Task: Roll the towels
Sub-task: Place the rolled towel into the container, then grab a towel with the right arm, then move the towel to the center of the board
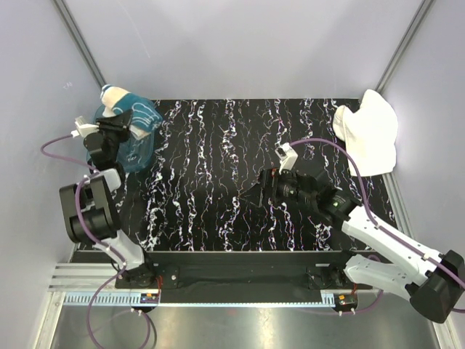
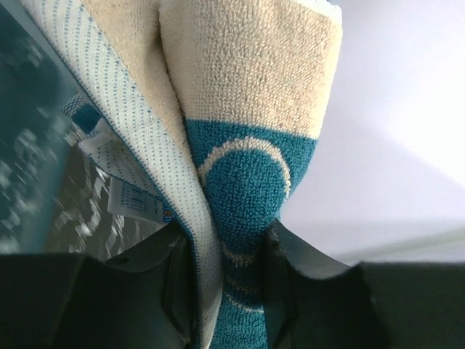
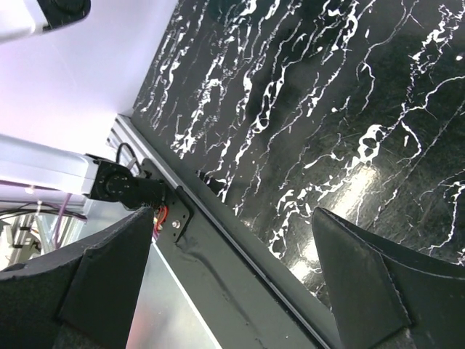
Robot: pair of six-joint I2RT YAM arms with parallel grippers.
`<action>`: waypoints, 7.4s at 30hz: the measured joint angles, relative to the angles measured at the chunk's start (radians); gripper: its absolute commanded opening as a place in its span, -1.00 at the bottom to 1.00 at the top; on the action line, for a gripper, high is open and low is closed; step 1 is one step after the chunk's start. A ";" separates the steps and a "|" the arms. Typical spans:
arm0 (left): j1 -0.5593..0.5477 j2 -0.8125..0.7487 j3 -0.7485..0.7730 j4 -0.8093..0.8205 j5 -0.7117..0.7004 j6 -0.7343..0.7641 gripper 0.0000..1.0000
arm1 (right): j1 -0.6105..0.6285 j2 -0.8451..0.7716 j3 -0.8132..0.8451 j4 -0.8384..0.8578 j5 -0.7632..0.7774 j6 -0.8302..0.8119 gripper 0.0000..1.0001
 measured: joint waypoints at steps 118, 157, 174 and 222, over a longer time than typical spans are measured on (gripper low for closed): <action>-0.269 -1.014 0.013 -1.547 -0.135 0.843 0.98 | -0.935 1.334 1.146 -0.892 0.613 -0.196 0.36; -0.338 -0.989 -0.021 -1.531 -0.188 0.853 0.97 | -0.226 0.457 1.153 -0.879 0.351 -0.185 -1.00; -0.370 -0.841 -0.065 -1.431 -0.097 0.787 0.97 | -0.050 0.472 0.690 -0.772 0.246 0.013 -1.00; -1.329 0.337 0.656 -1.379 -0.434 0.856 0.84 | -0.769 0.445 0.534 -0.716 0.392 -0.094 0.99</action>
